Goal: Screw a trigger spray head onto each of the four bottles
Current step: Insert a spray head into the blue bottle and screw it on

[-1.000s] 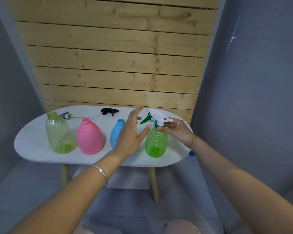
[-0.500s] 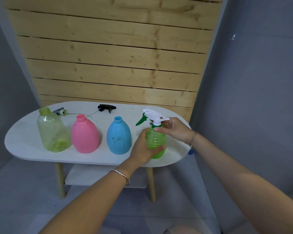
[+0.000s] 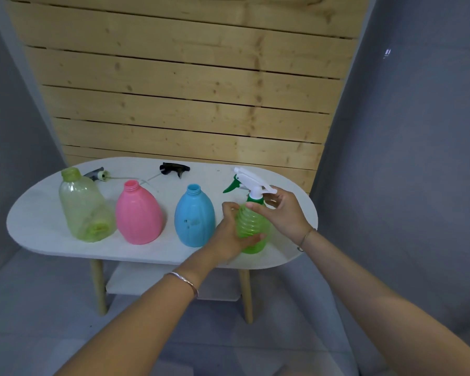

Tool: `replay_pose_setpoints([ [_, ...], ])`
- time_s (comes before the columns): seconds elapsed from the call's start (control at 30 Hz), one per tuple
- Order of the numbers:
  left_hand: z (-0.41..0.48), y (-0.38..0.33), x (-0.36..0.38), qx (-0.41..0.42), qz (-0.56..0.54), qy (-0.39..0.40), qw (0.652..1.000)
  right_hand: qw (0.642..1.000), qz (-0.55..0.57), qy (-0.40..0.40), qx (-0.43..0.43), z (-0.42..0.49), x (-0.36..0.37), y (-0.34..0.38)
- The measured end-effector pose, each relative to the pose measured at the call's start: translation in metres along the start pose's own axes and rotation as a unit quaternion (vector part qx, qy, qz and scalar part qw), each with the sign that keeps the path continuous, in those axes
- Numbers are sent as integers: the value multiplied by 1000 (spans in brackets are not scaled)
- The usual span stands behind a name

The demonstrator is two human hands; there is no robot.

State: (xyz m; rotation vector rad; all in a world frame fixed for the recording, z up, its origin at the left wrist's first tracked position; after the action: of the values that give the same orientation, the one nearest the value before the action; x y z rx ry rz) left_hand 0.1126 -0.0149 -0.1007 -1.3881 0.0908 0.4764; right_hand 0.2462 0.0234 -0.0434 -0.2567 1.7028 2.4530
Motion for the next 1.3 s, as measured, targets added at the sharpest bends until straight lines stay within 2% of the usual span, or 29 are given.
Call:
replay_pose_setpoints([
  [0.13, 2, -5, -21, 31, 44, 52, 997, 996, 4, 92, 17, 5, -2, 7],
  [0.23, -6, -8, -26, 53, 129, 47, 989, 996, 1, 91, 20, 4, -1, 5],
  [0.3, -17, -13, -34, 76, 165, -11, 983, 999, -12, 48, 6, 2, 2, 6],
  [0.37, -28, -21, -48, 135, 163, -108, 971, 1000, -16, -5, 5, 0, 6, 6],
  [0.47, -36, -31, -76, 220, 149, -253, 930, 998, -13, -62, 9, -3, 14, 5],
  [0.53, -34, -33, -91, 213, 141, -296, 921, 996, -16, -89, 5, -5, 20, 5],
  [0.6, -28, -27, -99, 152, 135, -286, 937, 994, -16, -109, 5, -5, 24, 6],
  [0.7, -19, -14, -103, 70, 104, -225, 966, 995, -8, -103, 14, -5, 27, 6],
  [0.87, -4, -6, -102, 2, 69, -169, 983, 997, -20, -75, 11, -3, 24, 10],
  [1.1, 1, 6, -98, -32, 85, -152, 984, 998, -22, -56, 29, -4, 22, 11],
  [1.3, 22, -1, -105, 4, 67, -189, 980, 997, 27, -52, 49, 16, -22, 13],
])
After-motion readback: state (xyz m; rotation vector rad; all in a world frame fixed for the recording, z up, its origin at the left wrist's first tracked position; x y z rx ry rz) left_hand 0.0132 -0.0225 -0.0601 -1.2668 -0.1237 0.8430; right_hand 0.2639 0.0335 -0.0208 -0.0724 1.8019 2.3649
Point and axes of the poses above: each hand's wrist, its own z-axis towards the middle knuckle, its own x-axis out of the palm, y = z × x, the point moved 2 cm from there along z, towards the middle knuckle, and after that the axes turned 15 degrees about -y, right-handed, at the moved point
